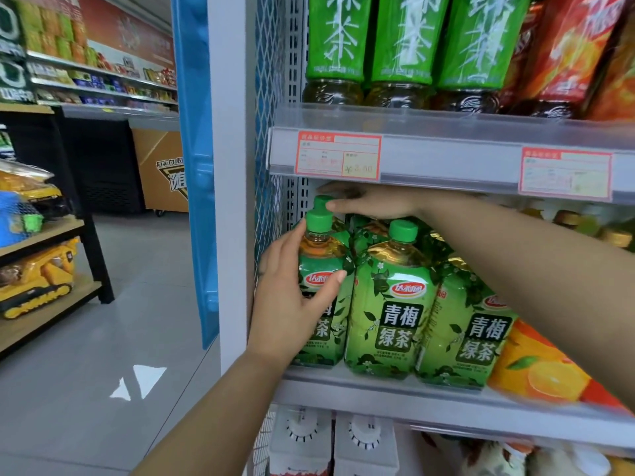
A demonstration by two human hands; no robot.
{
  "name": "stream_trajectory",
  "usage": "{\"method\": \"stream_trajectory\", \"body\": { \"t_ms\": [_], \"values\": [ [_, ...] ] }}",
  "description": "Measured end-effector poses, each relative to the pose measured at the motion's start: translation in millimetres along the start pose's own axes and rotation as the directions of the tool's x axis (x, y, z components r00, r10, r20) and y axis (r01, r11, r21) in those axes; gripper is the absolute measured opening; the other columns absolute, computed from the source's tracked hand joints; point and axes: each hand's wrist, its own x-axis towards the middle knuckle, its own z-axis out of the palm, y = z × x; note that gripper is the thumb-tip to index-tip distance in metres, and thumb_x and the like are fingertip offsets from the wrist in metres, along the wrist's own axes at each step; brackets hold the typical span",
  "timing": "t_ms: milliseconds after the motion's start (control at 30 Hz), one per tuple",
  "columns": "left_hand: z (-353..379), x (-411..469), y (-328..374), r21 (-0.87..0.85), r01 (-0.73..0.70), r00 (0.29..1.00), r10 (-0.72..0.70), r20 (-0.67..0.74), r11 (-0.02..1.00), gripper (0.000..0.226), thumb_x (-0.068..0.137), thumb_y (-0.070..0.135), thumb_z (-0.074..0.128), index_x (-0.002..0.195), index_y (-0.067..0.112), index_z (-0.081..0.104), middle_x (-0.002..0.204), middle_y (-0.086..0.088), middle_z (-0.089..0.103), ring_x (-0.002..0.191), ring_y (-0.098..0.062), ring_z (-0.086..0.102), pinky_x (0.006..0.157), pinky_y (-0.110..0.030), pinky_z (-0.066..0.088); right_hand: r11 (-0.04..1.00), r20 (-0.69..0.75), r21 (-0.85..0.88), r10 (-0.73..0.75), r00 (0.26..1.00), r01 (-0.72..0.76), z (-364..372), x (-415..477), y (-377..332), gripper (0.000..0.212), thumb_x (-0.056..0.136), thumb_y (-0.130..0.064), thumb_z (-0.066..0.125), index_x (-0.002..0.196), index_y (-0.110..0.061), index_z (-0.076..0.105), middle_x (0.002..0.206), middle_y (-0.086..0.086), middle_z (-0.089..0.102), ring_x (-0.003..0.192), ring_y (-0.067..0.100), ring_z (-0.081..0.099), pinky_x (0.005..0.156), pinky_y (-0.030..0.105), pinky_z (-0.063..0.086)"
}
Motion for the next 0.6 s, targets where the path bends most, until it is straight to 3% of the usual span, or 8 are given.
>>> {"method": "stream_trajectory", "body": {
  "t_ms": [100,267,400,500,600],
  "values": [
    [-1.9,0.5,3.6,0.016,0.027,1.0,-0.027,0.01,1.0,0.072,0.084,0.041,0.063,0.146,0.029,0.027,0.14,0.008,0.038,0.132,-0.004,0.032,0.107,-0.023,0.027,0.993,-0.063,0.108,0.058,0.996,-0.051,-7.3,-39.5,-0.7,0.058,0.095,-0.043,0.042,0.146,-0.026,0.023,0.153,-0.007,0.026,0.138,0.011,0.026,0.103,0.018,0.018],
    [-4.1,0.2,10.7,0.016,0.083,0.996,-0.084,0.023,0.996,0.073,0.083,0.043,0.063,0.145,0.028,0.027,0.141,0.007,0.038,0.132,-0.008,0.033,0.111,-0.034,0.031,0.974,-0.303,-0.191,0.062,0.951,-0.125,10.6,-105.0,-4.8,0.064,0.088,-0.055,0.046,0.145,-0.031,0.027,0.15,0.002,0.033,0.136,0.022,0.032,0.11,0.03,0.024],
    [-3.6,-1.8,18.1,-0.004,0.122,0.992,-0.122,0.022,0.992,0.073,0.084,0.042,0.063,0.146,0.026,0.026,0.143,0.006,0.037,0.134,-0.009,0.03,0.113,-0.038,0.028,0.932,-0.293,-0.315,0.084,0.952,-0.179,48.6,-136.3,-15.7,0.072,0.088,-0.053,0.049,0.147,-0.042,0.008,0.155,0.012,0.012,0.137,0.031,0.031,0.112,0.04,0.028],
    [-3.0,-4.7,22.5,-0.02,0.122,0.992,-0.122,-0.004,0.992,0.071,0.085,0.037,0.064,0.145,0.024,0.028,0.141,0.005,0.038,0.133,-0.009,0.032,0.113,-0.037,0.028,0.832,-0.32,-0.496,0.091,0.943,-0.249,65.7,-137.6,-15.8,0.073,0.088,-0.056,0.047,0.147,-0.039,0.007,0.147,0.022,0.021,0.133,0.037,0.034,0.109,0.041,0.032],
    [-3.3,-4.5,23.6,-0.009,0.131,0.991,-0.131,-0.002,0.991,0.071,0.086,0.035,0.063,0.146,0.022,0.027,0.142,0.003,0.038,0.133,-0.01,0.031,0.113,-0.038,0.028,0.802,-0.331,-0.534,0.093,0.939,-0.268,64.2,-134.4,-14.9,0.072,0.089,-0.056,0.045,0.147,-0.036,0.006,0.147,0.022,0.022,0.133,0.037,0.034,0.109,0.041,0.031]
  ]
}}
